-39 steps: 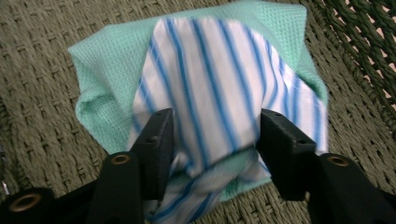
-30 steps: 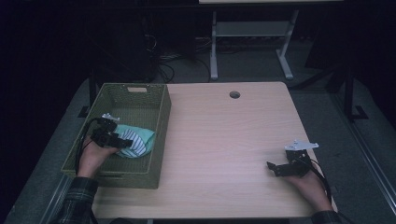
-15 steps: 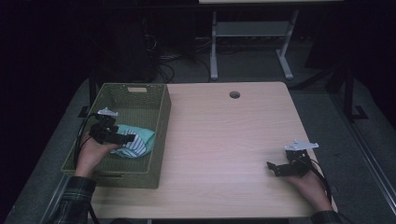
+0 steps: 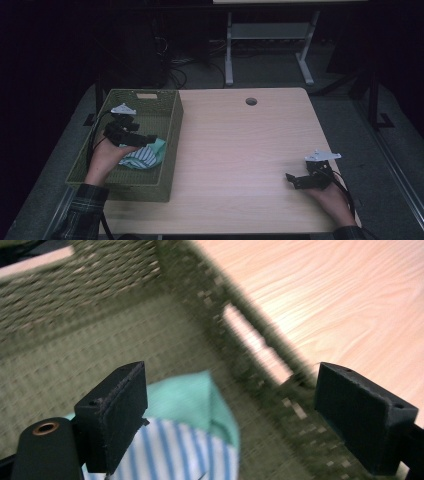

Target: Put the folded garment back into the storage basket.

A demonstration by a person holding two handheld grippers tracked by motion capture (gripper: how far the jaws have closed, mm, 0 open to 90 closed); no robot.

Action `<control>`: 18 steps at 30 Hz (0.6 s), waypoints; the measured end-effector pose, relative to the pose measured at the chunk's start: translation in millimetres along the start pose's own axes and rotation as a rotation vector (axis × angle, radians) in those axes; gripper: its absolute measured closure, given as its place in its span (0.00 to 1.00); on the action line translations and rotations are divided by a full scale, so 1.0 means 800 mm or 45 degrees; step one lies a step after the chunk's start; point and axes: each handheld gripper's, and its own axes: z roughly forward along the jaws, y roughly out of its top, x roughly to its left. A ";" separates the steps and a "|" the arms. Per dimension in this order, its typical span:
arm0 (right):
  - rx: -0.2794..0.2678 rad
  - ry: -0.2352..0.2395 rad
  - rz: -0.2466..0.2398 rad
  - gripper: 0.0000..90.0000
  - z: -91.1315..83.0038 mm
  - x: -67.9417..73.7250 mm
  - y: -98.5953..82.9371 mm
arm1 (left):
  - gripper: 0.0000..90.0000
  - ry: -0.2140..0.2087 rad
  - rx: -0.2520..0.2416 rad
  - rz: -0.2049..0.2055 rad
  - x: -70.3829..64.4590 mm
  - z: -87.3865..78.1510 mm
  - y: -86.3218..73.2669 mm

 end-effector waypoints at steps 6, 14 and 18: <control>0.000 0.000 -0.001 0.03 0.000 0.000 0.000 | 0.15 -0.061 -0.028 0.040 -0.025 0.004 0.016; 0.000 0.000 0.001 0.03 0.000 0.000 0.000 | 0.15 -0.138 -0.083 0.076 -0.059 0.008 0.035; 0.000 0.000 0.002 0.03 0.000 0.000 0.000 | 0.15 -0.163 -0.101 0.107 -0.075 0.015 0.042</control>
